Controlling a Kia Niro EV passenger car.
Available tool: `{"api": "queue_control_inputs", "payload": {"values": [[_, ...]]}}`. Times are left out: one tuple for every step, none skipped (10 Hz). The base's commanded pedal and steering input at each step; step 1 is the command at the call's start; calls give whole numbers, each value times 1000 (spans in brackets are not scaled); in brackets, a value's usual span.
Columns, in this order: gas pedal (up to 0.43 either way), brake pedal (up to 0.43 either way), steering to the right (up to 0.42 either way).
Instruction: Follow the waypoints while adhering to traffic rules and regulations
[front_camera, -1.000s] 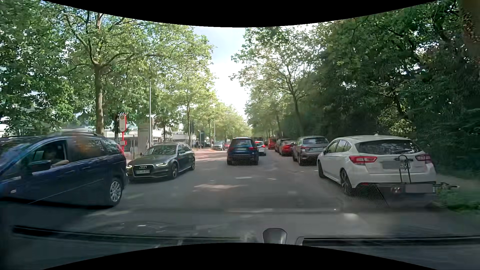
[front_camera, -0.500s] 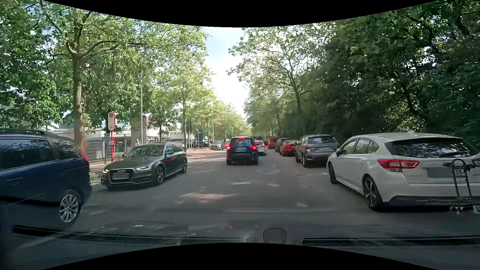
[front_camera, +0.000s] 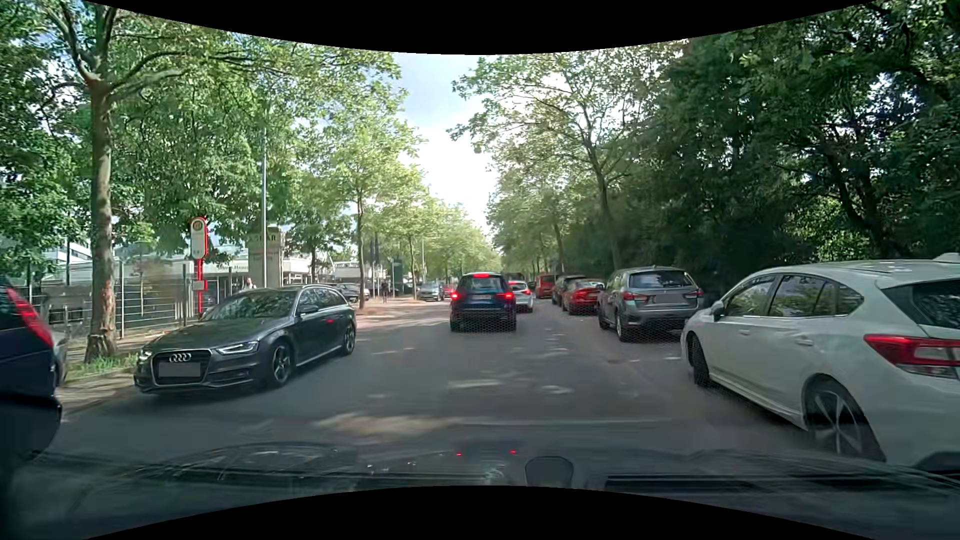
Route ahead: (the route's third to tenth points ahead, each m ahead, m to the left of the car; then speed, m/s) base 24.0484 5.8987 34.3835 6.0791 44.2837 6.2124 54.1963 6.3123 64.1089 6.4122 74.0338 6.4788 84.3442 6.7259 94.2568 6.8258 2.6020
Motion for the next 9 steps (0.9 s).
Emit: {"api": "queue_control_inputs", "payload": {"values": [[0, 0, 4], [0, 0, 3], [0, 0, 3], [0, 0, 3], [0, 0, 3], [0, 0, 3], [0, 0, 2], [0, 0, 2], [0, 0, 0]]}}
